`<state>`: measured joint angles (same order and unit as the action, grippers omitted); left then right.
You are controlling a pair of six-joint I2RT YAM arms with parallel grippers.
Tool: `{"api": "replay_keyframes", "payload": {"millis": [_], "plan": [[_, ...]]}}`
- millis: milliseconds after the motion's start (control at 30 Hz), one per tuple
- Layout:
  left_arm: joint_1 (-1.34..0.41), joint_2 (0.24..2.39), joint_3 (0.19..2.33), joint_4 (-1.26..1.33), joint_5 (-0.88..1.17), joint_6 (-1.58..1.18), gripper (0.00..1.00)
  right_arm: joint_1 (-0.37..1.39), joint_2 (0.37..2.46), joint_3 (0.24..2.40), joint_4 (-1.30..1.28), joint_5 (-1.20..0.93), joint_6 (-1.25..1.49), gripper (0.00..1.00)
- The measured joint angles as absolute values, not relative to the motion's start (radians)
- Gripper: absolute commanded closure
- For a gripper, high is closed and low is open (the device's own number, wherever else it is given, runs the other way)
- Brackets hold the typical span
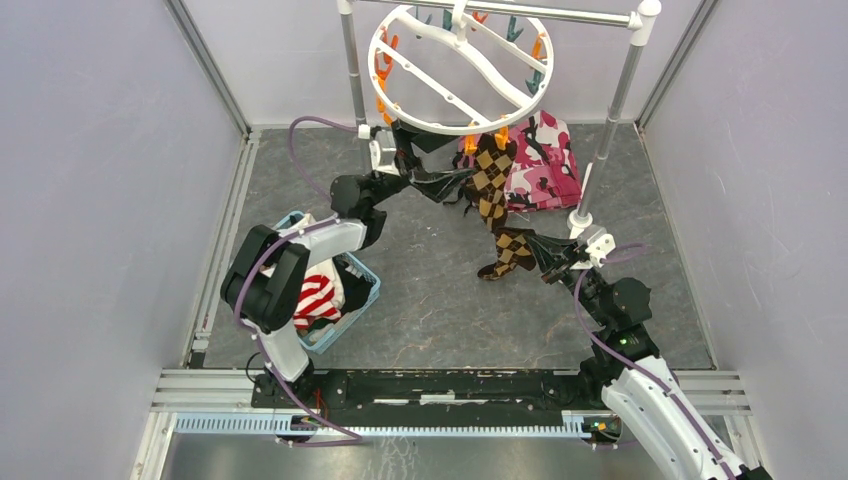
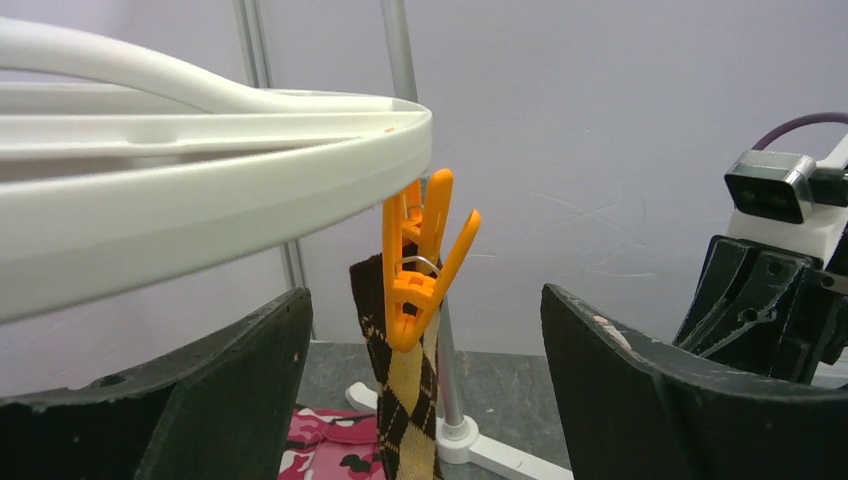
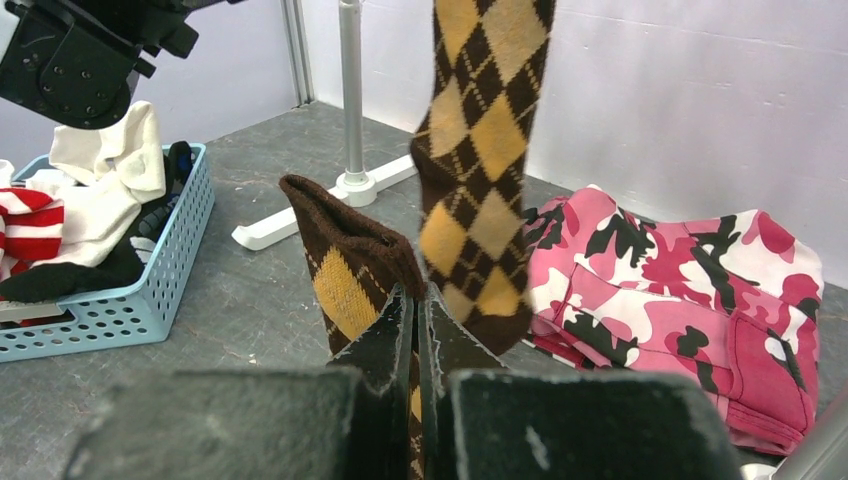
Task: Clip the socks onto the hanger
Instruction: Open the clamp at the hanger.
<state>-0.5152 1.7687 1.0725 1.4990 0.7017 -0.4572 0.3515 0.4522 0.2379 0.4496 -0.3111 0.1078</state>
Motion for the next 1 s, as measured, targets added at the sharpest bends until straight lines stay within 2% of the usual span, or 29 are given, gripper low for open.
{"api": "replay_keyframes", "payload": {"millis": [533, 1000], "plan": [[-0.595, 1.737, 1.017, 1.499, 0.582, -0.282, 0.11, 0.352, 0.444, 0.238, 0.449, -0.314, 0.108, 1.00], [-0.619, 1.734, 1.017, 1.500, 0.518, -0.263, 0.13, 0.351, 0.437, 0.237, 0.449, -0.314, 0.108, 1.00]]}}
